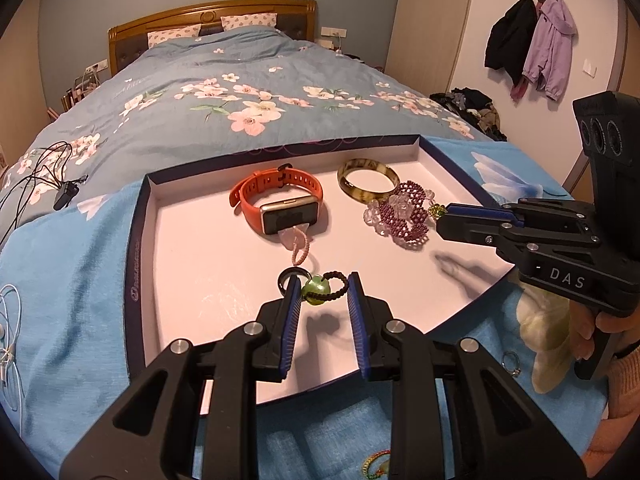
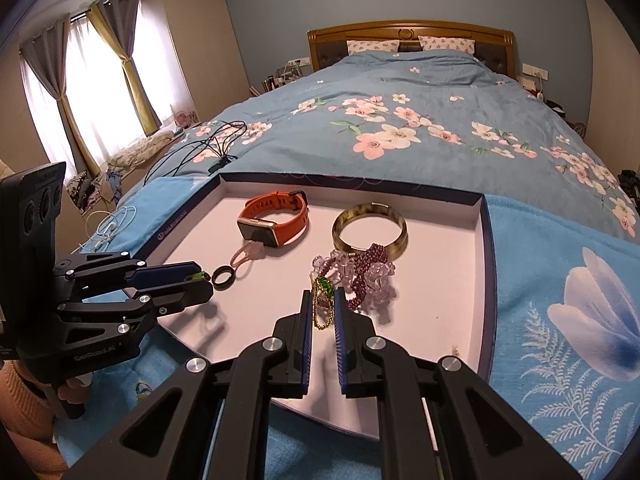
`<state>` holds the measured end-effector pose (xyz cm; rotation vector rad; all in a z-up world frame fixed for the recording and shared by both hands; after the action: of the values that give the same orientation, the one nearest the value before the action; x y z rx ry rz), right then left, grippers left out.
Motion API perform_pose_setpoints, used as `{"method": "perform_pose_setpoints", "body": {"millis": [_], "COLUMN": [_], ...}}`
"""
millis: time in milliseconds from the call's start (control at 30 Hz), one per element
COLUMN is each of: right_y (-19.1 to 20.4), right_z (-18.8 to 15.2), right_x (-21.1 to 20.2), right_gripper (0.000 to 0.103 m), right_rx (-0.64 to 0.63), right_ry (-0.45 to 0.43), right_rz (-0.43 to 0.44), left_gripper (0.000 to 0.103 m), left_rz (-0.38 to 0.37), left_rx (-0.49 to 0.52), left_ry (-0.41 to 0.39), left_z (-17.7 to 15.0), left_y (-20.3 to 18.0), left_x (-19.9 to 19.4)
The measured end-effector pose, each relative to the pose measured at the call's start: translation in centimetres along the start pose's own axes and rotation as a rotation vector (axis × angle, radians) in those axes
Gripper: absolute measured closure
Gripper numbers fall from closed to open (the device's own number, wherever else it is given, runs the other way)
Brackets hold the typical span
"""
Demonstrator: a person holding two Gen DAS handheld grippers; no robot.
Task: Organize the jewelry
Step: 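Lower both tools into the tray and open them to release the items, then move both tools back to the remaining rings on the bedspread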
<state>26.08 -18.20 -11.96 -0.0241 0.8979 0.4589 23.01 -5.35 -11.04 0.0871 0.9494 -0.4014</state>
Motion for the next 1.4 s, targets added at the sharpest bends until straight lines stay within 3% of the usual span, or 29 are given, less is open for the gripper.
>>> {"method": "perform_pose_setpoints", "body": {"millis": [967, 1200, 1400], "right_y": [-0.6, -0.8, -0.7], "right_z": [-0.2, -0.3, -0.4], "right_x": [1.6, 0.9, -1.1], "right_gripper": [0.091, 0.089, 0.077], "right_rx": [0.003, 0.017, 0.029], "right_ry": [0.051, 0.033, -0.013], "right_rz": [-0.024, -0.028, -0.018], "left_gripper": [0.078, 0.058, 0.049], "left_rz": [0.020, 0.034, 0.044], "left_rx": [-0.022, -0.042, -0.043], "left_ry": [0.027, 0.001, -0.045], "left_z": [0.2, 0.1, -0.1], "left_y": [0.4, 0.9, 0.8], "left_x": [1.5, 0.6, -1.4]}}
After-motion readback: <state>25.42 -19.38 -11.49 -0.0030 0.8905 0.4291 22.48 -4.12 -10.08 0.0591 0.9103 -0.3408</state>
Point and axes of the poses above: each gripper's, at about its wrist camera, not at the fingertips, and x roughly the way its jaws point, y to its left, z to its top, the point moved 5 cm from there along x, roughly the way its jaws point, and after that the axes turned 8 degrees about y, right-handed, at the moved point
